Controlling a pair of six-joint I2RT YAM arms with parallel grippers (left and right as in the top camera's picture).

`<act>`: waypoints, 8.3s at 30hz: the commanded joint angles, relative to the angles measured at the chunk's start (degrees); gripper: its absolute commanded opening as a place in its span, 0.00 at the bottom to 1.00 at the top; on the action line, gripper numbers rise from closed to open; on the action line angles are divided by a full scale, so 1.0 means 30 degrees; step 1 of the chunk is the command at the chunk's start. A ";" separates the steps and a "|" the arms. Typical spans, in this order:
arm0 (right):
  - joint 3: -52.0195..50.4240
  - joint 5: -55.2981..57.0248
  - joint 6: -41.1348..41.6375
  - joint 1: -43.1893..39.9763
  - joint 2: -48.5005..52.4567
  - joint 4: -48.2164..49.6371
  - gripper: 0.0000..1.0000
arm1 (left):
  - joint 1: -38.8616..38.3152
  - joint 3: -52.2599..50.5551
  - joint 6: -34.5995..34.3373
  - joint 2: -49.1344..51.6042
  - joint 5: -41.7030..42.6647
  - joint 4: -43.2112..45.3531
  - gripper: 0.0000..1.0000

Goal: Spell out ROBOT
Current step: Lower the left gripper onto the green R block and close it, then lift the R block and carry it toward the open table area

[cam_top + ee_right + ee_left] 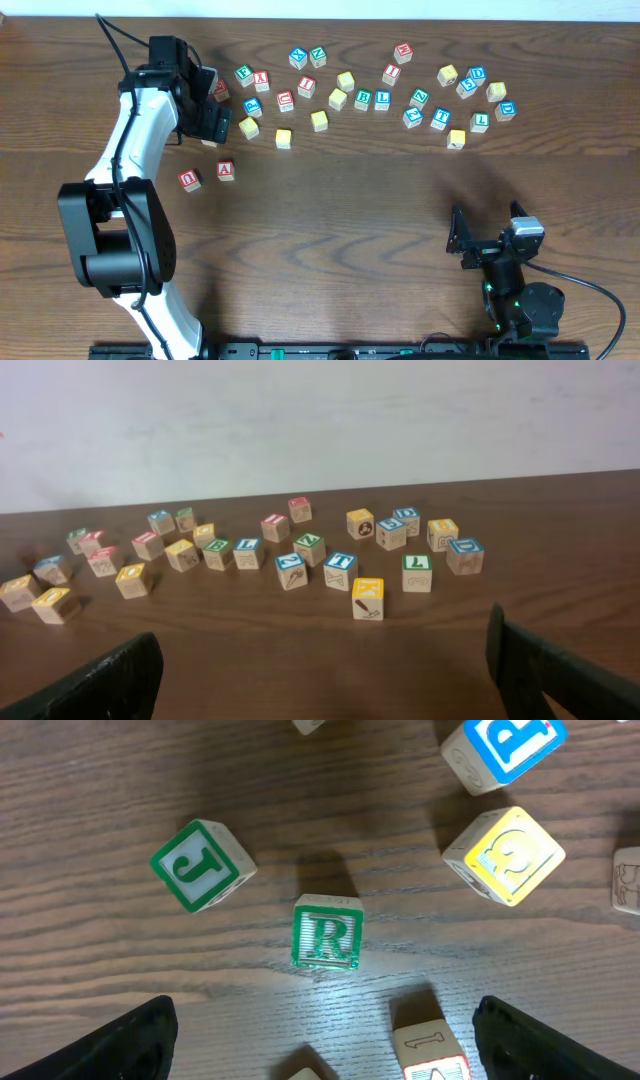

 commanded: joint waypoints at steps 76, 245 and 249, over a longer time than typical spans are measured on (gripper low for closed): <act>-0.0029 -0.0124 -0.0182 -0.0124 -0.0073 -0.0051 0.99 | 0.0080 0.0335 0.0619 0.2703 0.1064 0.1239 0.84; -0.0029 -0.0124 -0.0189 -0.0124 -0.0073 -0.0051 0.99 | -0.8612 -1.3945 -0.9049 -1.0513 0.0845 0.4495 0.08; -0.0029 -0.0124 -0.0182 -0.0124 -0.0073 -0.0051 0.99 | -0.8612 -1.4498 -0.9602 -1.0885 0.0488 0.4459 0.08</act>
